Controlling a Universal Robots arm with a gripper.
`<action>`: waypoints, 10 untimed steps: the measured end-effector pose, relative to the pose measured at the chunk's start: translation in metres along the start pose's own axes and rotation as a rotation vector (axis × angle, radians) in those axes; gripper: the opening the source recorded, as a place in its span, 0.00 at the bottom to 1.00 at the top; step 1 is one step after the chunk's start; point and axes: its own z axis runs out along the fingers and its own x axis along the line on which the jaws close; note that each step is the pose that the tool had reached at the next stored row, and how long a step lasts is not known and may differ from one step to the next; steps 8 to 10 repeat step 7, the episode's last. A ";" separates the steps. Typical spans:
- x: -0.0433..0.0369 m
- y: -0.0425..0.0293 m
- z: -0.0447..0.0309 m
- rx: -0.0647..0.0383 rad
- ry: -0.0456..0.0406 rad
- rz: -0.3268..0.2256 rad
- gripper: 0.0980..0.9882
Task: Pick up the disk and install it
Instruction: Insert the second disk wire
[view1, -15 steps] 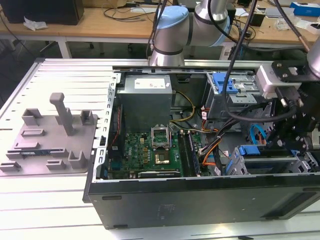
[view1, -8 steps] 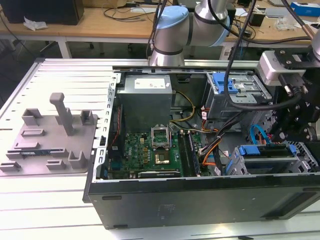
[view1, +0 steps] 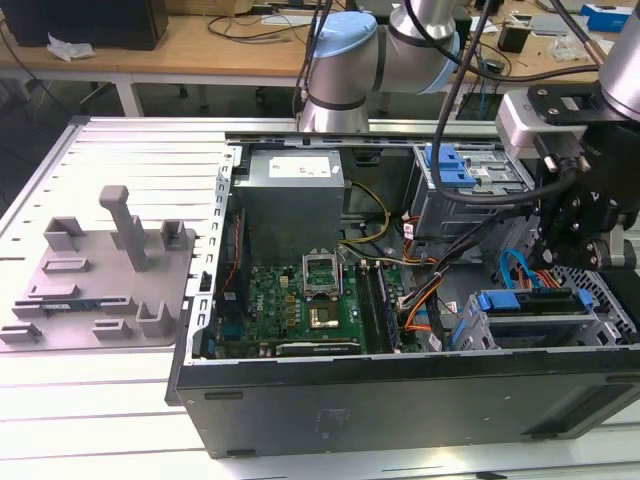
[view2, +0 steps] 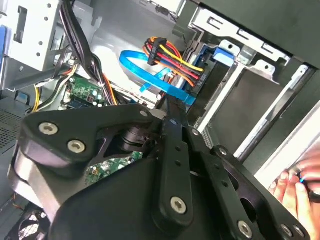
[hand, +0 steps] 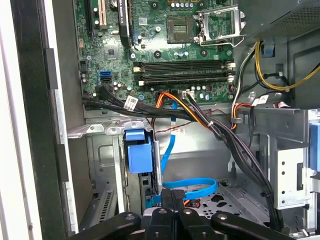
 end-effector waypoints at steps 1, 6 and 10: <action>0.0000 0.0000 -0.0001 0.000 0.0002 0.000 0.01; 0.0000 0.0001 -0.0001 0.000 0.0004 0.001 0.01; 0.0000 0.0001 -0.0001 0.000 0.0004 0.001 0.01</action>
